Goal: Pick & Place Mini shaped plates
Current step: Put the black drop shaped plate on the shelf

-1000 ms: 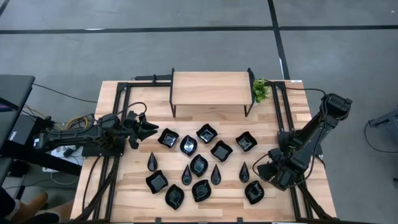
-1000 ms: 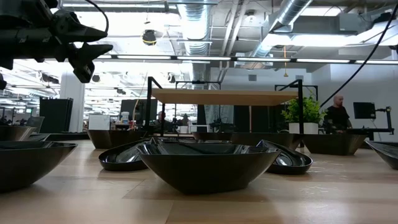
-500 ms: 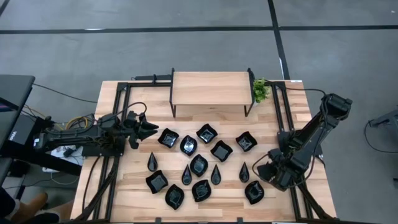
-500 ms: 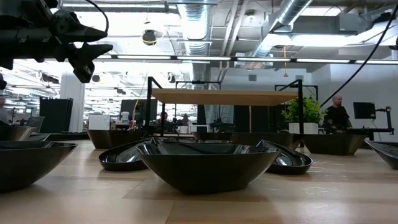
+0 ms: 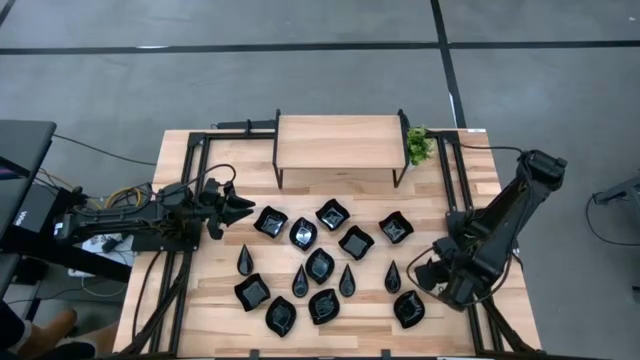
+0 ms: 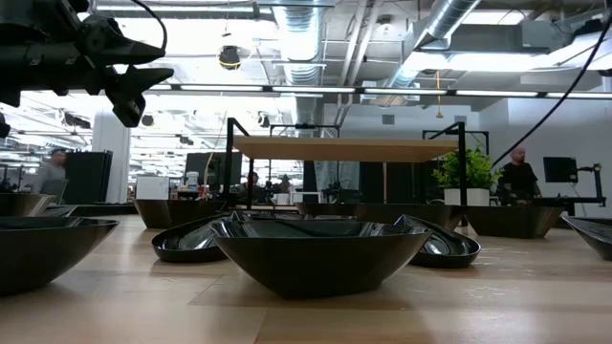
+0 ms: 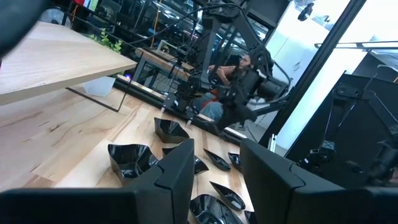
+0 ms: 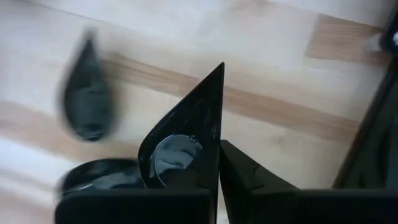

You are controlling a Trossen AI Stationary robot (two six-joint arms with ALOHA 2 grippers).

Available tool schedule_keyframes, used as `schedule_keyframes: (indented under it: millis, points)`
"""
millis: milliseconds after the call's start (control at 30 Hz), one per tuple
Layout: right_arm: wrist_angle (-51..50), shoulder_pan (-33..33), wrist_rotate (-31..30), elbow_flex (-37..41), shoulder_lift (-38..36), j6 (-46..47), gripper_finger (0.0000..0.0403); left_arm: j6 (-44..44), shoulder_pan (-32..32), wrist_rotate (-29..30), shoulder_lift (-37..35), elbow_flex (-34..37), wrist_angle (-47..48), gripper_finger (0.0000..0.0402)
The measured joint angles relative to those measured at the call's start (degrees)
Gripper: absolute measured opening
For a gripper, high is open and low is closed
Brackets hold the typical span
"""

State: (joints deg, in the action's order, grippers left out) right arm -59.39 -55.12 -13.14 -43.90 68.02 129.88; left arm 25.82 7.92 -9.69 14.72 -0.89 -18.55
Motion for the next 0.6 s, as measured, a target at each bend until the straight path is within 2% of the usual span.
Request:
schedule_keyframes:
  millis: [167,300,600]
  points:
    - [-0.18,2.78,-9.99,-3.36,-3.14,-5.31,0.0001,-0.02,-0.01,0.00,0.01,-0.01,-0.06,0.0131]
    - [-0.21,8.62,-15.25,-5.86,-5.89,-14.78,0.0000,-0.02,-0.02,0.00,0.00,-0.01,-0.33,0.0131]
    - [-0.19,34.03,-15.38,-12.01,-9.84,-46.38,0.0000,0.04,0.00,0.00,0.00,-0.01,-0.89,0.0131]
